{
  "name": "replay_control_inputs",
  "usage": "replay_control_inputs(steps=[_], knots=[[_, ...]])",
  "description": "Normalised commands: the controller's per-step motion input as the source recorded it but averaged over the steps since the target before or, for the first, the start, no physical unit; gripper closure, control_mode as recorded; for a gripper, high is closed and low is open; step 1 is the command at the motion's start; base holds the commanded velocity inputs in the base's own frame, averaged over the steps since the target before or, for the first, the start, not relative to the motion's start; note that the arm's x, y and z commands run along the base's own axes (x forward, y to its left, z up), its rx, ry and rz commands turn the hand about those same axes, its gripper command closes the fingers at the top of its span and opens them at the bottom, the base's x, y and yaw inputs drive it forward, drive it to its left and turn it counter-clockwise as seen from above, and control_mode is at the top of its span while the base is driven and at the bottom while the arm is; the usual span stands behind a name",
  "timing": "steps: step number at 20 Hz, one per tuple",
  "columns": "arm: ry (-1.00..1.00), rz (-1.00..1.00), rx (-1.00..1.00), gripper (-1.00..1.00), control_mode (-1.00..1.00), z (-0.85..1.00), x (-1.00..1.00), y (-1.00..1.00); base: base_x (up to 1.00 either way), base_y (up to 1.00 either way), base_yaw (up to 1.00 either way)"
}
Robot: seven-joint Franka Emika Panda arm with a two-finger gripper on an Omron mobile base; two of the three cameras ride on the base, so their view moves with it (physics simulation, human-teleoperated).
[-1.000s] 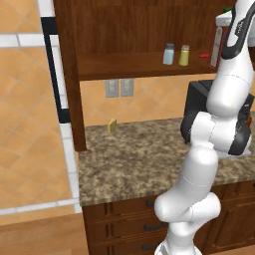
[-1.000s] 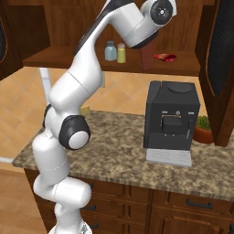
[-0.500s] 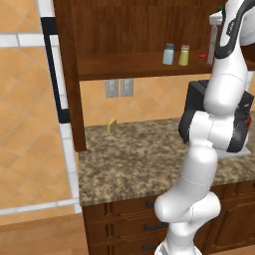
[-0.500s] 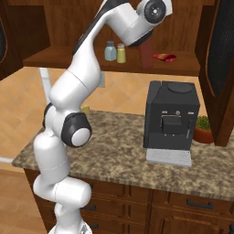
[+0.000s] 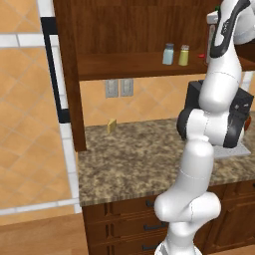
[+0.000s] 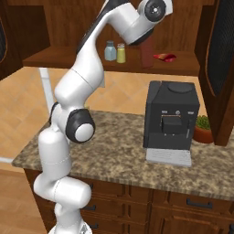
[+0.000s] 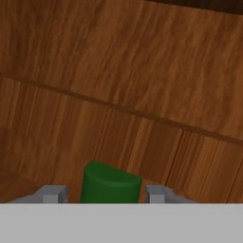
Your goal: Put the shaker and condiment bottle from the counter next to their counterparts in the cabinet.
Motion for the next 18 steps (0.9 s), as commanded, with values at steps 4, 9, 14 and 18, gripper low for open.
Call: replay_control_inputs(steps=[4,9,14,18], knots=[[0.0,0.0,0.01,1.0,-1.0,-0.27,0.94,-0.1,0.0,0.0,0.0],[0.0,0.0,0.02,1.0,-1.0,-0.18,0.94,-0.17,0.0,0.0,0.0],[-0.01,0.0,0.02,1.0,-1.0,-0.15,0.9,-0.19,0.0,0.0,0.0],[-0.02,0.0,0.0,1.0,-1.0,-0.21,0.85,-0.03,0.0,0.0,0.0]])
